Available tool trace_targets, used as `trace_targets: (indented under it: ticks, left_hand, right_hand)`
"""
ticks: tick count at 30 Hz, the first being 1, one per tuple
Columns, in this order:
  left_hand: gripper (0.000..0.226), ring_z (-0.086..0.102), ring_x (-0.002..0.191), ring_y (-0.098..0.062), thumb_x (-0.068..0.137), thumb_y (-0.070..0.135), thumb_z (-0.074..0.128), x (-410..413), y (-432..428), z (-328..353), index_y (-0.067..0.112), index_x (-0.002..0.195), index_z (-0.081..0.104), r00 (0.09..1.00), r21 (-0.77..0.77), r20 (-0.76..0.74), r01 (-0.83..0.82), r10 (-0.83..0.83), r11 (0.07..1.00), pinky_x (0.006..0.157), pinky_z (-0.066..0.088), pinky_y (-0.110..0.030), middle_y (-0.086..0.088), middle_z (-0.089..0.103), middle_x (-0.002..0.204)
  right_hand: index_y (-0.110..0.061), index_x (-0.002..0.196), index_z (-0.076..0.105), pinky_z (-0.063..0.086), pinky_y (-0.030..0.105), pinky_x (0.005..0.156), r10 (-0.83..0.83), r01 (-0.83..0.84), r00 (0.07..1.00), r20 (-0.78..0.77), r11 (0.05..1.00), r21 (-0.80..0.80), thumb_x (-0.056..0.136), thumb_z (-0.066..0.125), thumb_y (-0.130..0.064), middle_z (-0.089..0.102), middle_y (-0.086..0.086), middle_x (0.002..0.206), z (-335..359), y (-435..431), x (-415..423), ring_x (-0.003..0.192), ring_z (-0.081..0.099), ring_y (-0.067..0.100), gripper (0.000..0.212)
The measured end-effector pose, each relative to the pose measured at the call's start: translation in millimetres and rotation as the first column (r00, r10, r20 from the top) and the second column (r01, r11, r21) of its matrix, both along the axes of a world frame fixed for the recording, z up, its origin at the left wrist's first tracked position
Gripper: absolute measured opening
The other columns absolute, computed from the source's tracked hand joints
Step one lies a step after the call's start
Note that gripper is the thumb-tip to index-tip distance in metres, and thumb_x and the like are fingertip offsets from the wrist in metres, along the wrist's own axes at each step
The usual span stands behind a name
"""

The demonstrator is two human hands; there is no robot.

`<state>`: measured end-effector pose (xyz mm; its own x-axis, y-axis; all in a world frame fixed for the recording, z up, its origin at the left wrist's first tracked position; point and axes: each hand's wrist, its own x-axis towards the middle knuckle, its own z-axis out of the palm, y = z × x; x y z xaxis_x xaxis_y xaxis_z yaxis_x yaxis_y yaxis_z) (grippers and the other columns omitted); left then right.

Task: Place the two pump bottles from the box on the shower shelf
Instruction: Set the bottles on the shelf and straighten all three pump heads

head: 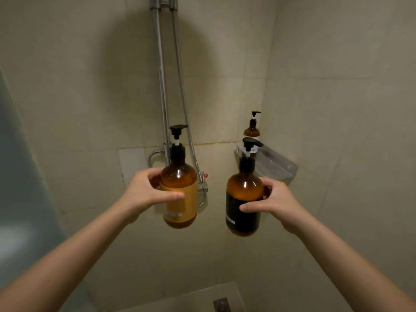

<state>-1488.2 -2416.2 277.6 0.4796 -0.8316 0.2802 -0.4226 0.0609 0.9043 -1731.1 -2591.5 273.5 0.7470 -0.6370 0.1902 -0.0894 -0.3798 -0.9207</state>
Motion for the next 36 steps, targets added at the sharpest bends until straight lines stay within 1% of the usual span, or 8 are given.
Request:
trace_targets:
  ticks: [10,15,20,22,25,30,34,36]
  left_hand:
    - [0.059,0.066,0.087,-0.004,0.035,0.050,0.086,29.6,-101.5,16.3,0.032,0.088,0.066,0.994,-0.019,0.043,0.101,-0.101,0.995,0.072,0.051,-0.023,0.013,0.071,0.090]
    - [0.067,0.062,0.092,-0.006,0.032,0.053,0.081,36.2,-155.7,37.1,0.034,0.093,0.062,0.981,-0.035,0.048,0.188,-0.187,0.981,0.072,0.048,-0.021,0.011,0.067,0.098]
    - [0.078,0.062,0.098,-0.016,0.040,0.044,0.080,38.7,-207.8,49.8,0.015,0.110,0.062,0.964,-0.061,0.049,0.265,-0.262,0.962,0.078,0.050,-0.027,0.001,0.066,0.104]
    - [0.077,0.061,0.097,-0.014,0.044,0.039,0.083,40.8,-229.0,52.0,0.013,0.113,0.061,0.956,-0.054,0.048,0.292,-0.290,0.955,0.074,0.049,-0.023,0.003,0.065,0.103]
    - [0.061,0.060,0.092,-0.007,0.053,0.028,0.086,43.1,-260.8,52.8,0.019,0.108,0.061,0.948,-0.053,0.023,0.317,-0.316,0.947,0.067,0.046,-0.018,0.009,0.064,0.099]
    - [0.048,0.059,0.086,0.001,0.053,0.029,0.087,47.8,-312.5,55.1,0.032,0.092,0.060,0.925,-0.043,0.021,0.379,-0.379,0.924,0.062,0.048,-0.016,0.017,0.063,0.092]
    - [0.059,0.057,0.080,0.006,0.052,0.031,0.088,48.6,-351.9,54.6,0.027,0.103,0.061,0.906,-0.059,0.010,0.423,-0.423,0.904,0.055,0.047,-0.010,0.022,0.061,0.088]
    - [0.065,0.057,0.082,0.003,0.050,0.032,0.088,47.7,-372.7,53.7,0.024,0.109,0.062,0.897,-0.058,0.029,0.442,-0.441,0.895,0.059,0.045,-0.012,0.021,0.061,0.088]
  right_hand:
    - [-0.028,0.095,0.066,0.047,0.023,0.074,-0.152,0.152,0.988,0.021,0.988,0.001,0.043,0.089,-0.031,0.069,-0.009,0.100,16.0,-65.7,22.6,0.098,0.061,0.008,0.057]
    - [-0.028,0.088,0.065,0.046,0.021,0.069,-0.251,0.251,0.968,0.024,0.968,0.007,0.051,0.090,-0.018,0.068,-0.012,0.096,29.9,-101.6,32.3,0.093,0.060,0.005,0.046]
    - [-0.028,0.089,0.062,0.045,0.020,0.067,-0.313,0.313,0.950,0.019,0.950,0.005,0.056,0.087,-0.015,0.065,-0.009,0.096,43.7,-125.0,37.2,0.091,0.057,0.006,0.043]
    - [-0.027,0.090,0.062,0.045,0.020,0.067,-0.348,0.348,0.937,0.023,0.937,-0.005,0.057,0.087,-0.015,0.065,-0.009,0.096,47.3,-133.6,38.1,0.091,0.057,0.006,0.044]
    - [-0.029,0.089,0.061,0.045,0.020,0.067,-0.403,0.404,0.915,0.030,0.915,-0.021,0.057,0.086,-0.015,0.064,-0.010,0.093,52.5,-145.0,39.5,0.088,0.057,0.006,0.043]
    - [-0.030,0.079,0.063,0.046,0.020,0.061,-0.510,0.512,0.859,0.056,0.858,-0.032,0.053,0.088,-0.019,0.067,-0.013,0.085,57.4,-164.1,42.9,0.084,0.060,0.004,0.038]
    - [-0.030,0.079,0.064,0.047,0.021,0.062,-0.606,0.608,0.793,0.062,0.794,-0.026,0.049,0.089,-0.023,0.067,-0.014,0.085,58.5,-180.6,51.2,0.084,0.060,0.004,0.039]
    - [-0.031,0.079,0.063,0.047,0.020,0.062,-0.660,0.663,0.747,0.076,0.748,-0.025,0.048,0.090,-0.025,0.066,-0.015,0.085,56.8,-189.6,56.4,0.084,0.059,0.003,0.041]
